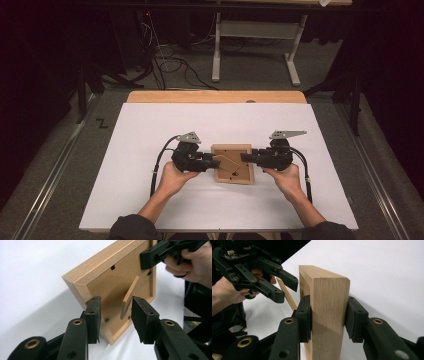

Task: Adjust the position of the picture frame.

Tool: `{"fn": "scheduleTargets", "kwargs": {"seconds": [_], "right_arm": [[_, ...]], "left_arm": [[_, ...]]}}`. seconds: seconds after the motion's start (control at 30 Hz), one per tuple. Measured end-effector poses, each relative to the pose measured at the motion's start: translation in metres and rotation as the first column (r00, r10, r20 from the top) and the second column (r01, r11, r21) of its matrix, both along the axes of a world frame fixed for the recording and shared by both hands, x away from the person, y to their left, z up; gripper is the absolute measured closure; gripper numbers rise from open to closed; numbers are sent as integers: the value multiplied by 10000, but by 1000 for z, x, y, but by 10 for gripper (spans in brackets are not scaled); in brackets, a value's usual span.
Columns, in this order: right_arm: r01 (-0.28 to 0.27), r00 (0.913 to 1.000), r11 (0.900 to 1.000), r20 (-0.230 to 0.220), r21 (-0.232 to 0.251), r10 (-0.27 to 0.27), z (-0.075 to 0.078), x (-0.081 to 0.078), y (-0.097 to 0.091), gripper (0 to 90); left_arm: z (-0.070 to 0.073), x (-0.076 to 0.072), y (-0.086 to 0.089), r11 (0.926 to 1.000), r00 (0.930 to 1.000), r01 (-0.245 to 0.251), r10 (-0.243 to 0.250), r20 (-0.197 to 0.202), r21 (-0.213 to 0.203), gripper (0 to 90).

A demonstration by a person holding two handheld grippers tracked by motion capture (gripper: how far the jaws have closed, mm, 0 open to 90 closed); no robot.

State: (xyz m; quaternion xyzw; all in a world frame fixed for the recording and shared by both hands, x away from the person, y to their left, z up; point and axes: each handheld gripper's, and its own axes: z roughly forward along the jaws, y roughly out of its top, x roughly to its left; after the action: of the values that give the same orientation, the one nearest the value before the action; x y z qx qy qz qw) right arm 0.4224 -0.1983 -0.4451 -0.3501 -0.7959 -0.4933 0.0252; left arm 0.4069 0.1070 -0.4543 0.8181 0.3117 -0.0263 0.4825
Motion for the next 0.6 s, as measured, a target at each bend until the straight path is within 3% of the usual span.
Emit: {"fn": "scheduleTargets", "kwargs": {"seconds": [0.3,0.6], "right_arm": [[-13,9985,9966,546,-819,58,14,-4,3,624],[143,9971,9898,761,-1419,-35,23,-6,11,625]], "left_arm": [[0,-3,-3,9987,9997,-79,66,245,506,584],[5,-8,-2,9997,9988,118,-128,467,216,620]]}}
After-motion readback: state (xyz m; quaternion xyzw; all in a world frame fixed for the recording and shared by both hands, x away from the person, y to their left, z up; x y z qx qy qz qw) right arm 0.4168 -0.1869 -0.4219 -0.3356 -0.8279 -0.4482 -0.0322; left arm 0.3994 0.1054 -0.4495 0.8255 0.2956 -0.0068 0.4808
